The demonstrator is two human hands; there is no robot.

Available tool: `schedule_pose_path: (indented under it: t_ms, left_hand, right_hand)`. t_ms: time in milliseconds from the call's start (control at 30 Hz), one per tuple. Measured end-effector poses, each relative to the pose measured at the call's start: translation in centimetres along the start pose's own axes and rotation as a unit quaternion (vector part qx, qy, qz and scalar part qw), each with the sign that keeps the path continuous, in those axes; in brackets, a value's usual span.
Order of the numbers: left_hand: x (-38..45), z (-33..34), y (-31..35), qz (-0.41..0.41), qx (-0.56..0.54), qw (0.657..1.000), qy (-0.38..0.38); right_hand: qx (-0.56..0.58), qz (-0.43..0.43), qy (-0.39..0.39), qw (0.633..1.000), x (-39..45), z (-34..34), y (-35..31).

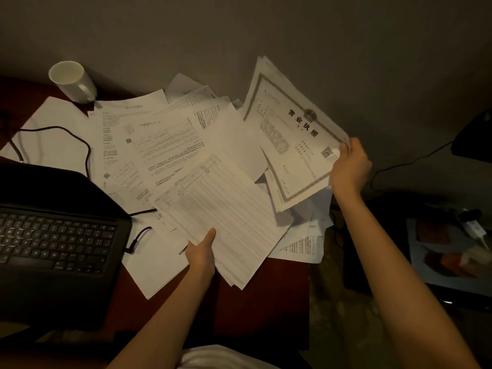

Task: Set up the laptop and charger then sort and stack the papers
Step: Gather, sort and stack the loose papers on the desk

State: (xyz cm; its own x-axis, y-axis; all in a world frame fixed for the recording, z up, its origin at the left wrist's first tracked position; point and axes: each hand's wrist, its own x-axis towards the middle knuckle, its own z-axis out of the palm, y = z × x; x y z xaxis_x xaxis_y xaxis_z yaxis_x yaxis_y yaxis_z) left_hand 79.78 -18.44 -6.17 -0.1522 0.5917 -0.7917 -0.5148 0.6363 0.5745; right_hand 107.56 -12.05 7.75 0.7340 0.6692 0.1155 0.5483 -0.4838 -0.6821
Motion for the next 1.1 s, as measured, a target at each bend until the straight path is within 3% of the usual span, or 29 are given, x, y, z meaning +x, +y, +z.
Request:
schedule_pose_path:
  t_ms: [233,367,667,867,1000,1100]
  left_hand:
    - [-1.1,-0.2,1.0,-0.060,-0.056,0.996,-0.033]
    - [-1.7,-0.3,1.3,-0.051,-0.084,0.994,-0.040]
    - [-0.9,-1.1,1.2,-0.058,-0.103,0.990,-0.079]
    - [-0.1,-0.9,0.6,-0.063,-0.001,0.998,-0.017]
    - [0.0,-0.6,0.0,-0.042,0.007,0.999,0.008]
    - [0.1,-0.4,0.0,-0.014,-0.003,1.000,0.027]
  right_hand:
    - [0.149,0.116,-0.030,0.982,-2.1,0.3,0.7]
    - [0.208,0.161,-0.075,0.962,-4.7,2.0,2.5]
    - [0.038,0.096,-0.291,0.951,-11.0,7.1,7.1]
    - [-0.017,0.078,-0.356,0.931,-11.3,8.7,7.2]
    - [-0.133,-0.003,-0.380,0.915,-10.5,9.2,6.7]
    - [-0.171,-0.048,-0.355,0.918,-9.7,10.0,6.3]
